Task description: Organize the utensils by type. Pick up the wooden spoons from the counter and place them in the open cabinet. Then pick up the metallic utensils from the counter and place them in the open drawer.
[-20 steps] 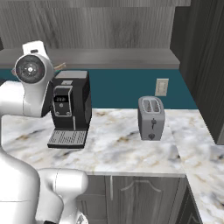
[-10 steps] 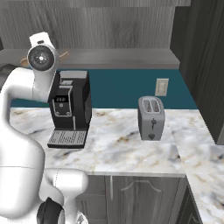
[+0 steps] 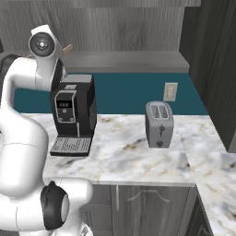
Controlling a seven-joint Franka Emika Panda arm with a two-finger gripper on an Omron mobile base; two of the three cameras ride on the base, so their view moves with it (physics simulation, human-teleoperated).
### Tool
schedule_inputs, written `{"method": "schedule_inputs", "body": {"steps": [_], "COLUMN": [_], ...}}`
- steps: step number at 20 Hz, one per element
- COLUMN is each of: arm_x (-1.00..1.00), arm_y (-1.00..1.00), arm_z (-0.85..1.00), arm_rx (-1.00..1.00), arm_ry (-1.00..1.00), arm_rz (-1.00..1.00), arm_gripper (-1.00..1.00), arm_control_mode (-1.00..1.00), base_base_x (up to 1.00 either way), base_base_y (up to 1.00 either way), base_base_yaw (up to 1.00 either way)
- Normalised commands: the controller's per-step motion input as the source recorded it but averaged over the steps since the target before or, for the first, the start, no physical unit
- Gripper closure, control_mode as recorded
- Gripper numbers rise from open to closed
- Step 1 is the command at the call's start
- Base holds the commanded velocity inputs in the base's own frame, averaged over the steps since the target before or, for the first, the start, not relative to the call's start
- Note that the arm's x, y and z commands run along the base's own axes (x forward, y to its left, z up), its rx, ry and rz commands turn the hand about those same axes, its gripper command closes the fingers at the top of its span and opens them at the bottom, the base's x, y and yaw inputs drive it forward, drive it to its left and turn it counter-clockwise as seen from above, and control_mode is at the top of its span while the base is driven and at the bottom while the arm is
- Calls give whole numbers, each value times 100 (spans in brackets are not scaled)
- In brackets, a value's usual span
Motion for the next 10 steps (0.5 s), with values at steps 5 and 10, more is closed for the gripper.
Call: {"method": "schedule_inputs", "body": {"steps": [5, 10], "arm_x": [42, 44], "arm_y": [16, 10], "arm_z": [0, -1], "arm_rx": [-13, -10], "arm_ry": [0, 1], "arm_rz": [0, 0], "arm_gripper": [100, 100], "arm_control_mode": [-100, -100], "base_base_x": [0, 0], "base_base_y": [0, 0], "base_base_yaw": [0, 0]}}
